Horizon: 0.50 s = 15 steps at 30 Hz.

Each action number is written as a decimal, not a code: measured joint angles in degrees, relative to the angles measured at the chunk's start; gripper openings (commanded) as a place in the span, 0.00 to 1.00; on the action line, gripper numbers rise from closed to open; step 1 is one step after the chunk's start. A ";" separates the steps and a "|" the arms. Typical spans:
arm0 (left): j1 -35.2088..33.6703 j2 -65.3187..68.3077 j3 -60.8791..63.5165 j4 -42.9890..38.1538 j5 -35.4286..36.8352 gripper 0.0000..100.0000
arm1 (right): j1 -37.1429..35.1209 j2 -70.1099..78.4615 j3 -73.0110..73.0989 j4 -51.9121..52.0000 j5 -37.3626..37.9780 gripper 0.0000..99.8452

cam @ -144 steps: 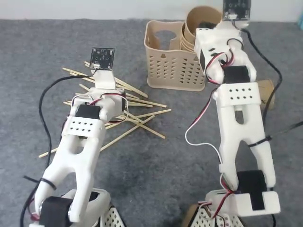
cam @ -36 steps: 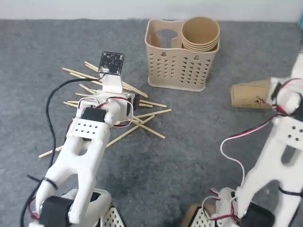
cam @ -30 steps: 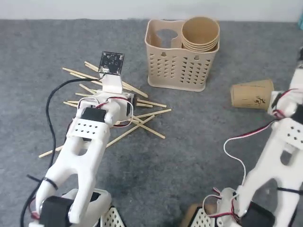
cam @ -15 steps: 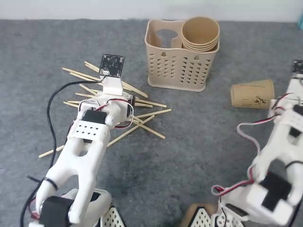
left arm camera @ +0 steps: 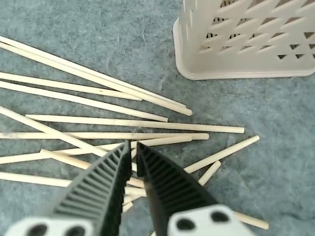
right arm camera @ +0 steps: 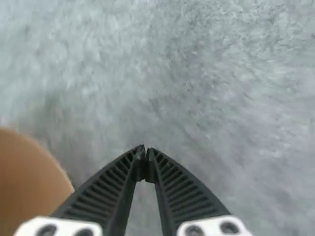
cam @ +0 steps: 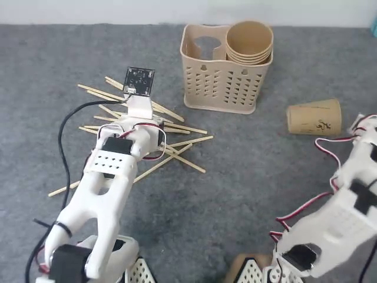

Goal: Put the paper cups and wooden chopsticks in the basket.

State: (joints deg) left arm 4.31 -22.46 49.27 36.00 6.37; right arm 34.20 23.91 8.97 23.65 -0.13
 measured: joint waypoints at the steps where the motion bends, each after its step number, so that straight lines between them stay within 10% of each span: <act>1: 0.00 0.00 0.00 0.00 0.00 0.01 | -0.26 0.88 -0.97 -0.53 -1.58 0.01; 15: 0.00 0.00 0.00 0.00 0.00 0.01 | -4.40 -11.69 -12.13 32.35 -2.46 0.17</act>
State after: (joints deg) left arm 4.31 -22.46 49.27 36.00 6.37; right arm 29.80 12.22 -3.16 56.00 -2.59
